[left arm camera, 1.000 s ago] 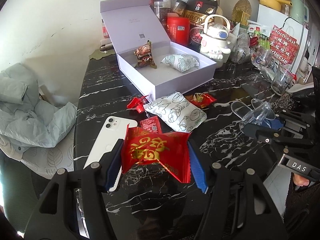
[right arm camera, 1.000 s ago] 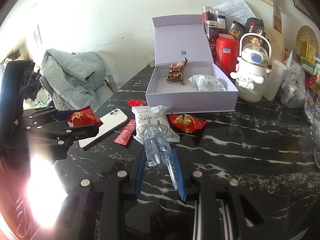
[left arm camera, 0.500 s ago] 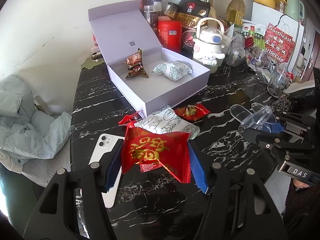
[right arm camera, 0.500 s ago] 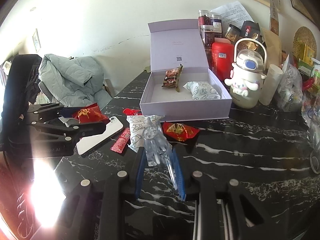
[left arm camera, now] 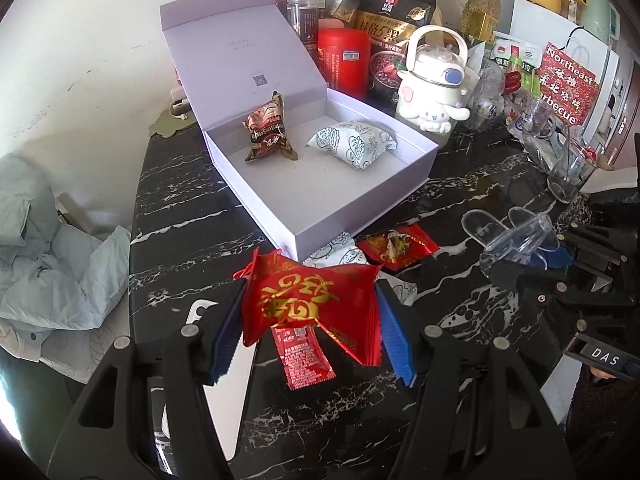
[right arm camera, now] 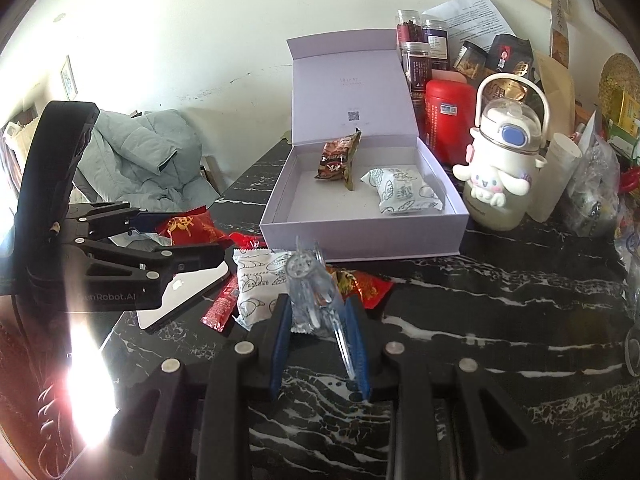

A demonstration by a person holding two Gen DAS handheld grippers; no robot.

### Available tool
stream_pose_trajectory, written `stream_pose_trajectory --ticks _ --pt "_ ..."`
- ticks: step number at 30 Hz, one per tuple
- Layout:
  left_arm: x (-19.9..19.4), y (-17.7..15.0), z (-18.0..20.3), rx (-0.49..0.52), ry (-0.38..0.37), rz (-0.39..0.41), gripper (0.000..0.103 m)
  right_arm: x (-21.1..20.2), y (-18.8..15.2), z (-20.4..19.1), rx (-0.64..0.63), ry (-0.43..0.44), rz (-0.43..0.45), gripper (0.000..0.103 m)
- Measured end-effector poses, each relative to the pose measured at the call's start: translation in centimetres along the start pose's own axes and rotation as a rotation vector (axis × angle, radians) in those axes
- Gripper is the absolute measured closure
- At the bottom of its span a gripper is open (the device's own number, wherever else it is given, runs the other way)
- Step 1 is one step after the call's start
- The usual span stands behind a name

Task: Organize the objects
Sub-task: 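Lift both held items and carry them over the lavender box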

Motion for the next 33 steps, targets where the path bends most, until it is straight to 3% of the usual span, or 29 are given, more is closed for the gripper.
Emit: stream_pose_trajectory --ticks 33 --pt "8.0 10.1 -4.7 0.011 0.02 -0.006 0.042 6.1 10.2 1.6 -0.056 0.023 0.002 0.075"
Point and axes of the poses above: each gripper's, at about its wrist camera, not at the fingertips, and x roughly the way its jaws point, z to its right, y to its top, the point moved 8 cm from there along x, roughly the way its jaws point, and after that the axes turned 14 degrees about x, right-handed, at the moved point
